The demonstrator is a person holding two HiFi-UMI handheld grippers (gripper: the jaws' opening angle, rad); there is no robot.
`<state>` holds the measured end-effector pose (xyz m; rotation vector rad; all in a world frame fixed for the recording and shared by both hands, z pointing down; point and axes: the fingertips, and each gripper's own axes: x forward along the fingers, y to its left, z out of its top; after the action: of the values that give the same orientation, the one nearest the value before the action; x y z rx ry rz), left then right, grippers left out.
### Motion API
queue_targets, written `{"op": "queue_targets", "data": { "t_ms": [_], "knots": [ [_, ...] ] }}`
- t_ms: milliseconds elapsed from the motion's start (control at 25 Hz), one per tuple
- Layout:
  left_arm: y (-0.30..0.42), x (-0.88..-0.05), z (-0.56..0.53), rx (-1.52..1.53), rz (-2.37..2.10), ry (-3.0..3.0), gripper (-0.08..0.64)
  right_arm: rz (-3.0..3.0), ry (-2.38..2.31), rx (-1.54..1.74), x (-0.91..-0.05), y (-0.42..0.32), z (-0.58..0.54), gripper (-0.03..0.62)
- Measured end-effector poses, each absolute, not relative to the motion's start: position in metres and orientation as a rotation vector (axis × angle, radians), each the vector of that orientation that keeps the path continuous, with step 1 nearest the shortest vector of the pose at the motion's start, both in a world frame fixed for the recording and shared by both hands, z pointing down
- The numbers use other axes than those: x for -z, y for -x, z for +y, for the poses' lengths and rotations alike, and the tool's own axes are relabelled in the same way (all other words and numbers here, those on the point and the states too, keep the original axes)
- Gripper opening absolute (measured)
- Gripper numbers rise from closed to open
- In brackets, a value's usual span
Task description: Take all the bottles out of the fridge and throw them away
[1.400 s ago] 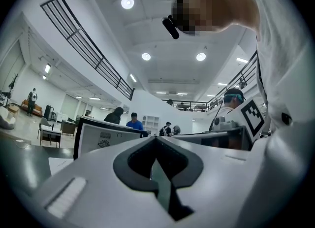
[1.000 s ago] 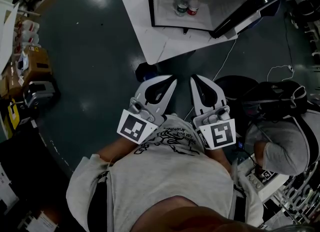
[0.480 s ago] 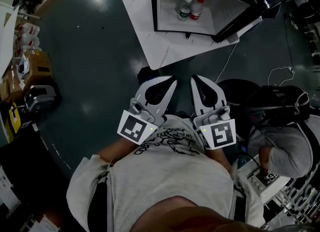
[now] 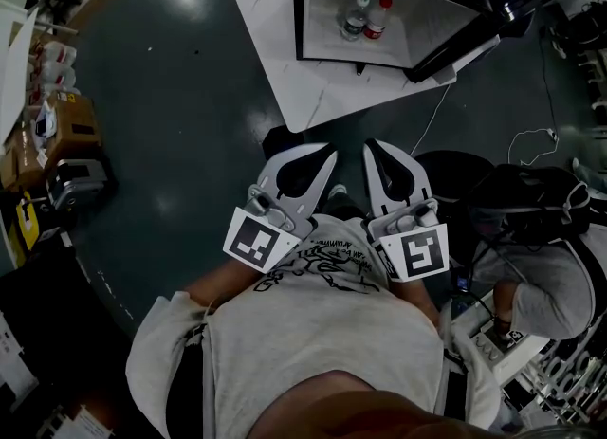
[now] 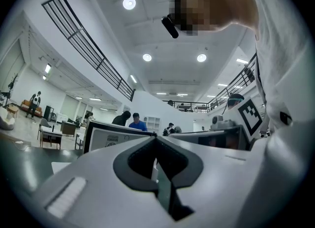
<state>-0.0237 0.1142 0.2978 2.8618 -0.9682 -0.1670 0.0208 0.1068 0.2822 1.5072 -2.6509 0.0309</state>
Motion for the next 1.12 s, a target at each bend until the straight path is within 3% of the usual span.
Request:
{"op": "queue_targets", "data": {
  "t_ms": [1120],
  "knots": [
    [0.015,-0.303,0.107,0.139,-0.94,-2.857,0.008,-2.624,-1.546,-0.066,-0.291,-0.035,0.099,0.009]
  ]
}}
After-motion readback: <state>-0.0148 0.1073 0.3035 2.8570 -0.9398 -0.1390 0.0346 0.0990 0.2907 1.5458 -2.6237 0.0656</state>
